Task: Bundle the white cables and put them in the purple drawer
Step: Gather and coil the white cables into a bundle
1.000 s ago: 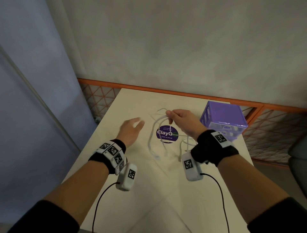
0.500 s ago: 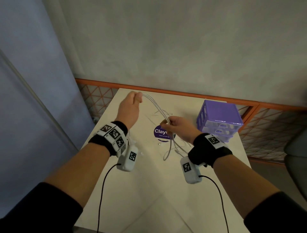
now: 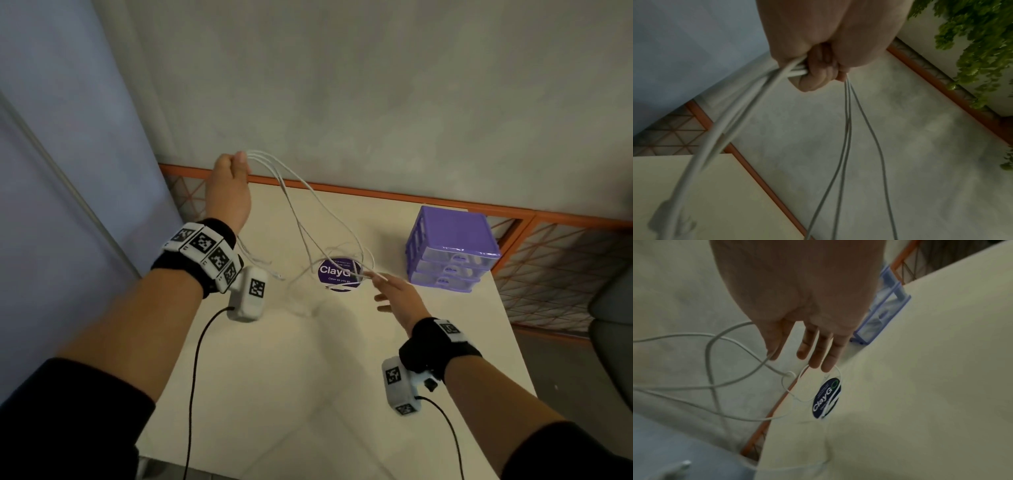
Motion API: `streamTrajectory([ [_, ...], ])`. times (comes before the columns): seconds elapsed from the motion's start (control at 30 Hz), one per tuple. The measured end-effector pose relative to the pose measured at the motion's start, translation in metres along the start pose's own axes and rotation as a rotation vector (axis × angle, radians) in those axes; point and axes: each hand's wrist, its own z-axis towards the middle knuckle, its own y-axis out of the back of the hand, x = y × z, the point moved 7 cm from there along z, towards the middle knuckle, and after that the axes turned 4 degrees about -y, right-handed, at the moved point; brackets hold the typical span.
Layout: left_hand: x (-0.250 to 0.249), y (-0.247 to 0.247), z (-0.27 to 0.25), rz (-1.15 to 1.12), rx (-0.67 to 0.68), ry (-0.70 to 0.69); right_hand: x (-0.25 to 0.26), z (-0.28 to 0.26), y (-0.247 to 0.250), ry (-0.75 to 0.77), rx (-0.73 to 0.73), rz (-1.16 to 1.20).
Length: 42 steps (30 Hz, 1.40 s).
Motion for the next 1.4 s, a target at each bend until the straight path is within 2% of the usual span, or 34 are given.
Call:
streamTrajectory([
  [0.13, 0.010, 0.000, -0.011, 0.038, 0.014, 0.014, 0.002, -0.008, -0.007, -0.022, 0.025, 0.525],
  [0.2, 0.017, 0.005, -0.013, 0.054, -0.001, 0.048, 0.003, -0.012, -0.007, -0.043, -0.004, 0.670],
  [0.27, 0.021, 0.007, -0.013, 0.077, -0.001, 0.065, 0.003, -0.014, -0.008, -0.092, -0.036, 0.627],
  [0.33, 0.021, 0.007, -0.013, 0.091, 0.001, 0.075, -0.001, -0.017, -0.009, -0.150, -0.037, 0.472],
  [0.4, 0.023, 0.007, -0.014, 0.078, -0.010, 0.093, -0.010, -0.021, -0.010, -0.250, -0.036, 0.419],
  [0.5, 0.021, 0.009, -0.019, 0.065, -0.013, 0.096, -0.033, -0.023, -0.012, -0.437, -0.052, 0.574],
  [0.57, 0.022, 0.011, -0.020, 0.065, -0.020, 0.095, -0.047, -0.025, -0.009, -0.537, -0.138, 0.657],
  [0.63, 0.022, 0.015, -0.019, 0.047, -0.039, 0.096, -0.059, -0.024, -0.002, -0.559, -0.226, 0.602],
  [0.7, 0.018, 0.017, -0.019, 0.038, -0.045, 0.083, -0.067, -0.023, 0.010, -0.512, -0.308, 0.353],
  [0.73, 0.016, 0.016, -0.019, 0.044, -0.034, 0.074, -0.065, -0.022, 0.013, -0.478, -0.308, 0.148],
  [0.8, 0.009, 0.011, -0.022, 0.028, 0.010, 0.034, -0.062, -0.023, 0.006, -0.436, -0.195, -0.256],
  [0.87, -0.001, 0.002, -0.027, 0.015, 0.072, -0.036, -0.060, -0.027, -0.005, -0.459, -0.070, -0.516],
  [0.93, -0.008, -0.008, -0.033, 0.005, 0.145, -0.100, -0.036, -0.026, -0.011, -0.352, -0.103, -0.645],
  [0.97, -0.011, -0.014, -0.036, -0.006, 0.186, -0.130, -0.014, -0.026, -0.015, -0.231, -0.151, -0.632],
  [1.03, -0.017, -0.023, -0.044, -0.022, 0.264, -0.177, 0.039, -0.029, -0.027, 0.057, -0.201, -0.388],
  [1.1, -0.022, -0.032, -0.051, -0.024, 0.332, -0.220, 0.090, -0.037, -0.045, 0.304, -0.135, -0.196],
  [1.13, -0.023, -0.035, -0.053, -0.041, 0.362, -0.236, 0.110, -0.041, -0.055, 0.382, -0.080, -0.203],
  [1.23, -0.028, -0.039, -0.055, -0.193, 0.414, -0.217, 0.137, -0.039, -0.080, 0.426, 0.063, -0.232],
  [1.33, -0.027, -0.030, -0.046, -0.247, 0.358, -0.176, 0.124, -0.030, -0.087, 0.314, 0.135, -0.152],
  [1.4, -0.021, -0.018, -0.037, -0.249, 0.284, -0.145, 0.100, -0.025, -0.081, 0.239, 0.129, -0.246],
])
